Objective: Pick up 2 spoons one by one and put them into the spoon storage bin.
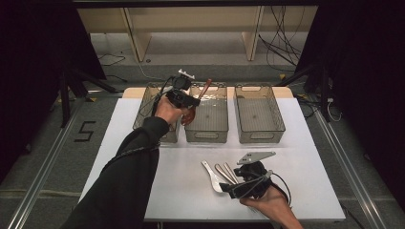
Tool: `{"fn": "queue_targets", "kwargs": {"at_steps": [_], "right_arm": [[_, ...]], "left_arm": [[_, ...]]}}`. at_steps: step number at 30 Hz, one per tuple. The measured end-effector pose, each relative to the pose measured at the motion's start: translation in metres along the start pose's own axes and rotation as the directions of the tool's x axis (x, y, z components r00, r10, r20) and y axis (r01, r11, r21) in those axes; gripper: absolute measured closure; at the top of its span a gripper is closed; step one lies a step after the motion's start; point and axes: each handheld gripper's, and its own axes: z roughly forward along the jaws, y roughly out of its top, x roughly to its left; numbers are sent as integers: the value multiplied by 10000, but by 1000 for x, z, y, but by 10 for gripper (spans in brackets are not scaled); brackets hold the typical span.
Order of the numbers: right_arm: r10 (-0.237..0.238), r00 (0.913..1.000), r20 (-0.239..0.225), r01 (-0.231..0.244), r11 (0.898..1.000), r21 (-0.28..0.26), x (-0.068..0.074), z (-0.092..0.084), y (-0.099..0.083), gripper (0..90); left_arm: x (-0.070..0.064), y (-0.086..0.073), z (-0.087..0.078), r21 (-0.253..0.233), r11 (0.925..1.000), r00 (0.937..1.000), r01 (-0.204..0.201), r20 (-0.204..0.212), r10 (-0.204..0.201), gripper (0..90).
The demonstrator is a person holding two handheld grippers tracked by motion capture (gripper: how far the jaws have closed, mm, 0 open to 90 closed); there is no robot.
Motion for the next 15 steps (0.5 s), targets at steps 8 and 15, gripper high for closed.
{"fn": "queue_targets", "kwargs": {"at_steps": [8,15], "right_arm": [[-25,10000,-26,25,10000,16,0,0,0,279],[-35,10000,-39,35,10000,29,0,1,0,279]], "left_arm": [[-3,4,16,11,10000,10000,45,8,-45,813],[-1,4,21,-92,10000,9999,34,-104,-35,811]]}}
